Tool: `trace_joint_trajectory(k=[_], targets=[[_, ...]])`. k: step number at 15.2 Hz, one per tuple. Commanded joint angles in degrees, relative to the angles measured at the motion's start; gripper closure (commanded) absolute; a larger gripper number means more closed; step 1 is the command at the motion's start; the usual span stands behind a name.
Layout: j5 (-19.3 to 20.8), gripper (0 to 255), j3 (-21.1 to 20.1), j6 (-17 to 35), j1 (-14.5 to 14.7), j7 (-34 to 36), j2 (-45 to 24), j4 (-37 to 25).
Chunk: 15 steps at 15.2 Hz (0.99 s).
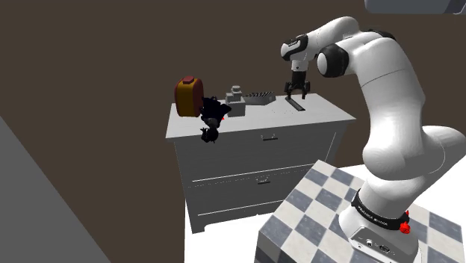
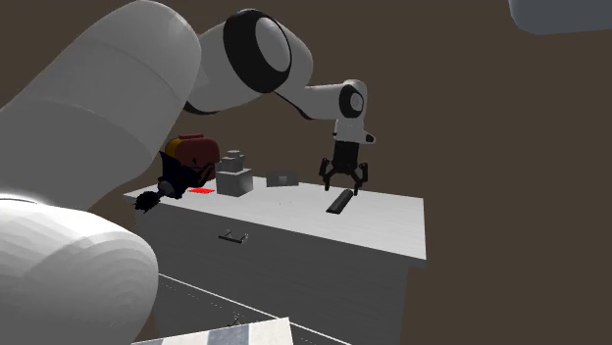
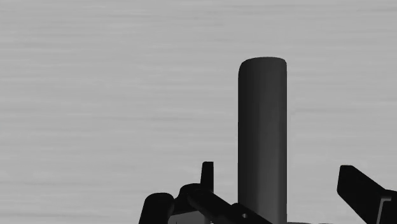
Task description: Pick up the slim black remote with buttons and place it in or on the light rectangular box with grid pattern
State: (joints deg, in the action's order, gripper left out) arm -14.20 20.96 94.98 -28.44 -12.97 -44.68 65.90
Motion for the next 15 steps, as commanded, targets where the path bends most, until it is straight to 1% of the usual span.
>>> trace_joint_trajectory(k=[1,5,12,13,15], targets=[[-0.1,0,0.0,1.5,0.2,-0.1,0.1,1.6],[-0.2,0,-0.1,4.4,0.7,-0.4,0.3,4.8],[-0.2,0,-0.1,4.4,0.7,-0.4,0.3,4.8],[-0.2,255,-0.1,4.4,0.7,-0.4,0.3,4.8],[-0.2,255,0.0,4.5,0.8,-0.4,0.5,5.1]])
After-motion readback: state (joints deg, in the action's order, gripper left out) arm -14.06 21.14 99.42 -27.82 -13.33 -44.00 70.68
